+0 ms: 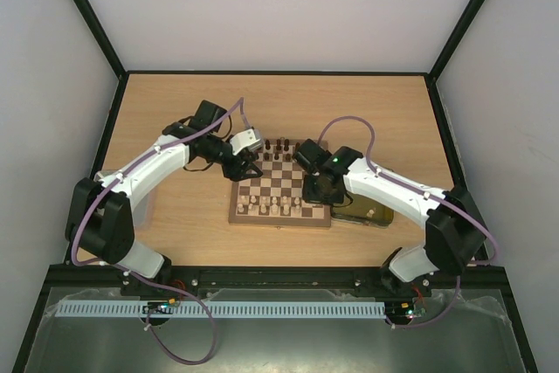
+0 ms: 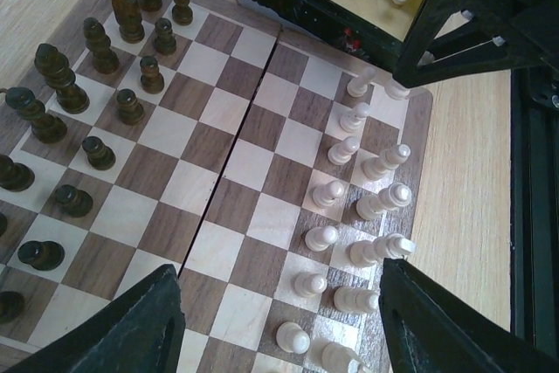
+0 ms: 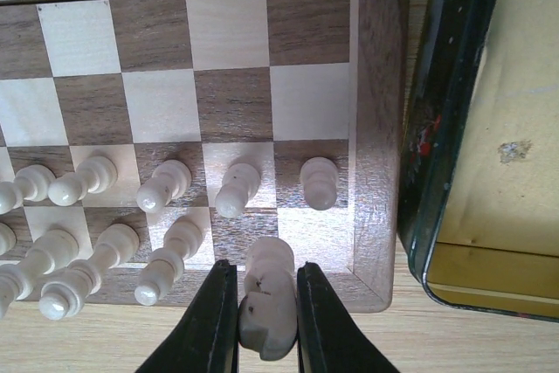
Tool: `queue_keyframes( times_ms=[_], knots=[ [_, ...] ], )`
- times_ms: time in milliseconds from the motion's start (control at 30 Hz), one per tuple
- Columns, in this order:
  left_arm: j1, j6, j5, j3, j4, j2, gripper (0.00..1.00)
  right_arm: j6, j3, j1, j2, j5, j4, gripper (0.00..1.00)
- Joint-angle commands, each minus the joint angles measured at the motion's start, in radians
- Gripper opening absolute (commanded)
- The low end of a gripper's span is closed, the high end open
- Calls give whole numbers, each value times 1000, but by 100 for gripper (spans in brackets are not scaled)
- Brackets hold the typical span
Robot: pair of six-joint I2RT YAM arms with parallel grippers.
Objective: Set up the chess pieces on the board
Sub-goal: Place the chess piece on the chessboard.
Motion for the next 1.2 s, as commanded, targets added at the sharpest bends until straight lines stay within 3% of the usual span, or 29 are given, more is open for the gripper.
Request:
queue_keyframes(
  times_ms=[0, 1167],
  knots=[
    [8, 5, 33, -16, 11, -25, 63, 10, 20, 15, 25, 4, 8, 7],
    [14, 3, 42, -17, 18, -32, 64, 3, -32, 53, 115, -24, 73, 9]
  ],
)
